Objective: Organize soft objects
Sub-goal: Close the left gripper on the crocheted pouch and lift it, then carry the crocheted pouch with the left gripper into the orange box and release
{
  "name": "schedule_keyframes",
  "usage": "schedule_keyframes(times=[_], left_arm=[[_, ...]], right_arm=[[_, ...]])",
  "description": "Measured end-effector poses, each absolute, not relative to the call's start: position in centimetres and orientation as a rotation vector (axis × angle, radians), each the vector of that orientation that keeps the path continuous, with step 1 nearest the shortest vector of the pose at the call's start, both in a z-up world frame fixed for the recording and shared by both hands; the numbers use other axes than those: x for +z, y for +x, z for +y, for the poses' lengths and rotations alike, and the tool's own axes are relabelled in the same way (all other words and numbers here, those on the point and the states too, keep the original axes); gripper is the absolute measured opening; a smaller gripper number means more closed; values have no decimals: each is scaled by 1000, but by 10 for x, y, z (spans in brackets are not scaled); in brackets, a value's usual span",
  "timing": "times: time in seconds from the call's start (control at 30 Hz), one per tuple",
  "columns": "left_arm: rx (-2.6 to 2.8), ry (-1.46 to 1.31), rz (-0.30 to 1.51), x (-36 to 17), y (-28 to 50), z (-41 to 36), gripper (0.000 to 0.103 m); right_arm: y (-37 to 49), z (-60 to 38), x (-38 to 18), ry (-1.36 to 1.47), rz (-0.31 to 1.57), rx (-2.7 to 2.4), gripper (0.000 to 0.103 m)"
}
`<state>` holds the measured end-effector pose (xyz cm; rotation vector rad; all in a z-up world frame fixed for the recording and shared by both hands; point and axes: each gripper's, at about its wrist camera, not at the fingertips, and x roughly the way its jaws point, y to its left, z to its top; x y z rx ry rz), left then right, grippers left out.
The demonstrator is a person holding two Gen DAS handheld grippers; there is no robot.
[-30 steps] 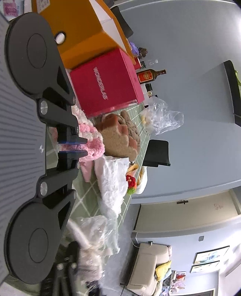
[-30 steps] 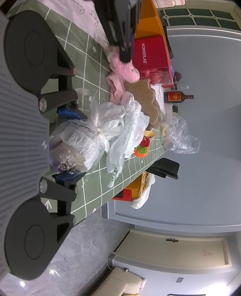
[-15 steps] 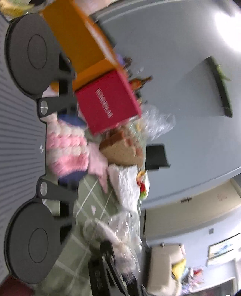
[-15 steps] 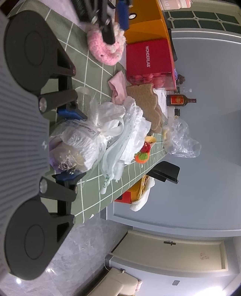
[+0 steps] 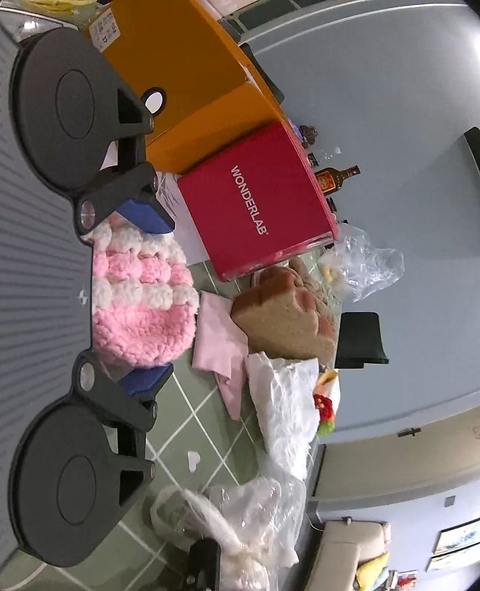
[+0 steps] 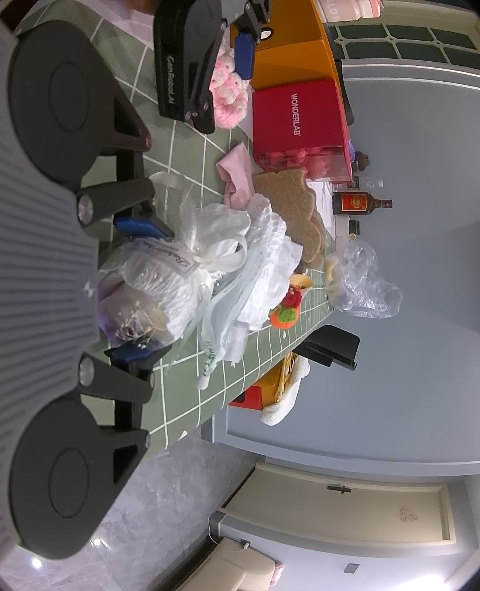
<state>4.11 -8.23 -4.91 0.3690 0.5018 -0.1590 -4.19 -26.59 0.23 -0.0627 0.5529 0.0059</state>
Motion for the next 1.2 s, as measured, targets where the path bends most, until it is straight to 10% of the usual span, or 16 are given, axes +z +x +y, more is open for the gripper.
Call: schedule_keyframes(times=[0.53, 0.6, 1.2], left_arm=[[-152, 340, 448, -44, 28, -80, 40], [-161, 311, 445, -41, 26, -77, 18], [-217, 211, 361, -13, -1, -44, 17]], right_arm=[[-43, -266, 3, -50, 546, -3, 54], [-43, -264, 4, -55, 545, -3, 54], [-56, -245, 21, -50, 498, 12, 53]])
